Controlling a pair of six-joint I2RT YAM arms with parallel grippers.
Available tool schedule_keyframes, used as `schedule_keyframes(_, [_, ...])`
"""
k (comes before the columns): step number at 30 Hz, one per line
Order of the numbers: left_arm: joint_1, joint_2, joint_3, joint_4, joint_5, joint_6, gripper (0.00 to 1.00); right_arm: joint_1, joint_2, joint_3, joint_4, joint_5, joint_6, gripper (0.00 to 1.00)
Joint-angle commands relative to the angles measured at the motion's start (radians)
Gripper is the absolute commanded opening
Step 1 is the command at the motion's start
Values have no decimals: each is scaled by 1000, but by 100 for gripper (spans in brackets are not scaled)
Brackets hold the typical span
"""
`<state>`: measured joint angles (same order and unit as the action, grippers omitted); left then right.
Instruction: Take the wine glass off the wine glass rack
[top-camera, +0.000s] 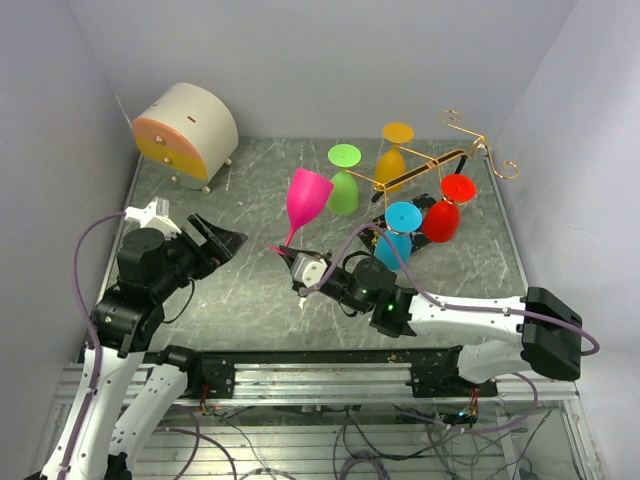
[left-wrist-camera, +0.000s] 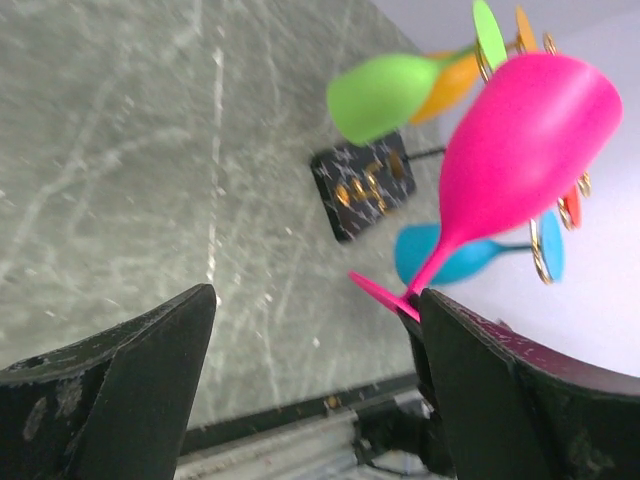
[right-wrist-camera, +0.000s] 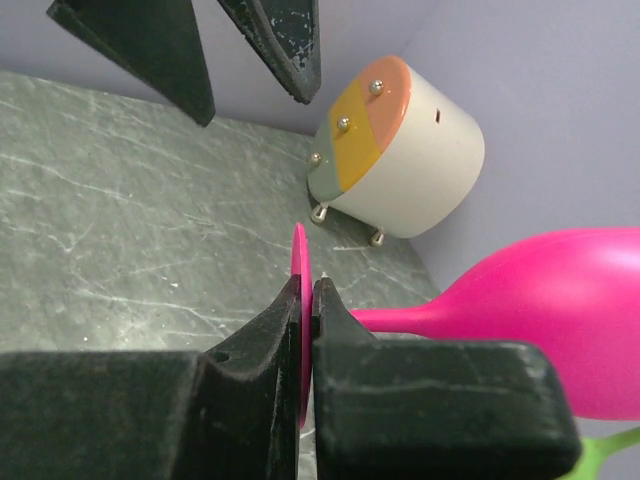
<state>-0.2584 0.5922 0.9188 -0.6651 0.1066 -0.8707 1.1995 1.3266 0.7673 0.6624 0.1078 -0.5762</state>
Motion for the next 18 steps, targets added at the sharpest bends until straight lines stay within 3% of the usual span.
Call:
schedule_keyframes(1, [7, -25, -48, -28, 250, -121, 95, 12, -9, -49, 204, -4, -31, 0])
schedule_keyframes(8, [5, -47, -203, 147, 456, -303, 90, 47, 26, -50, 208, 26, -63, 0])
schedule_keyframes(12, [5, -61, -224, 166, 439, -341, 88, 68, 36, -53, 202, 40, -73, 0])
schedule_keyframes(18, [5, -90, -192, 62, 354, -323, 87, 95, 39, -70, 191, 57, -79, 0])
